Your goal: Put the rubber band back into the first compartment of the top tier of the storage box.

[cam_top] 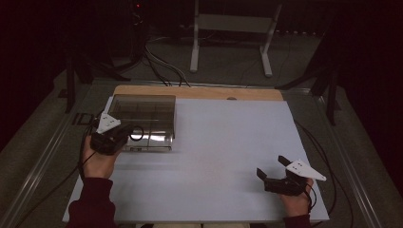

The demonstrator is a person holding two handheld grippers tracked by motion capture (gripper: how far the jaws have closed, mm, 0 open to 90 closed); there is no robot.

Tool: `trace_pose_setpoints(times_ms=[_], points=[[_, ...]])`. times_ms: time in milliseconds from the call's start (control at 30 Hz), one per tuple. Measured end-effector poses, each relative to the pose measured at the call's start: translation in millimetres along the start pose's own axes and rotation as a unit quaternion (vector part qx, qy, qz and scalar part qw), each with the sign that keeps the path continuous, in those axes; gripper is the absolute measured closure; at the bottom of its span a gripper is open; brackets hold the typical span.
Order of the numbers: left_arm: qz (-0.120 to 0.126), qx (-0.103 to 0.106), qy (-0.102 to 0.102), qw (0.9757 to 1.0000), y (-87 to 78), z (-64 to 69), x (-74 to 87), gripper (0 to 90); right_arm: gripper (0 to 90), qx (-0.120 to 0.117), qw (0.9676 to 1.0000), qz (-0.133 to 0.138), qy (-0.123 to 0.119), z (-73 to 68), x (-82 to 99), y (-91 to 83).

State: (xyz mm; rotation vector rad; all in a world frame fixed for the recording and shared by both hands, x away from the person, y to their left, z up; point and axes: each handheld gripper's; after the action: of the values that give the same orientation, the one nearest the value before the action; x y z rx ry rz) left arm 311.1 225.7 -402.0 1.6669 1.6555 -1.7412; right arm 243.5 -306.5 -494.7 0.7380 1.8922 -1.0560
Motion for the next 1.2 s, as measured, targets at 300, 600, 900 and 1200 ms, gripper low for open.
trace_pose_setpoints(times_ms=[300, 600, 900, 1200], points=[[-0.009, -0.011, -0.003, 0.9999, 0.1, -6.9, 3.8, 88.6, 0.6, 0.0, 1.0, -0.001, 0.0, 0.0, 0.0, 0.0], [-0.016, -0.021, -0.007, 0.9996, -1.8, -14.3, 8.9, 88.6, 0.6, -0.001, 1.0, 0.0, 0.001, 0.0, 0.0, 0.1], [-0.029, -0.03, -0.006, 0.9991, -2.3, -21.3, 12.8, 88.6, 0.6, -0.001, 1.0, -0.001, 0.002, -0.2, 0.2, 0.5], [-0.035, -0.038, -0.01, 0.9986, -2.7, -27.3, 17.2, 88.6, 0.5, -0.002, 1.0, -0.001, 0.001, -0.3, 0.4, 0.9]])
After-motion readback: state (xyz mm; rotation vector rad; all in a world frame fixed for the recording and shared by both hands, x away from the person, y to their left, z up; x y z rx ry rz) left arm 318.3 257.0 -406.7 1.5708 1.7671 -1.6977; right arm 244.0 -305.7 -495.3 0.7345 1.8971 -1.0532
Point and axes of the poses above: each handheld gripper's, and its own axes: y roughly forward along the jaws, x roughly out of its underside, z roughly to its right, and after that the axes turned 15 degrees about y, right-handed
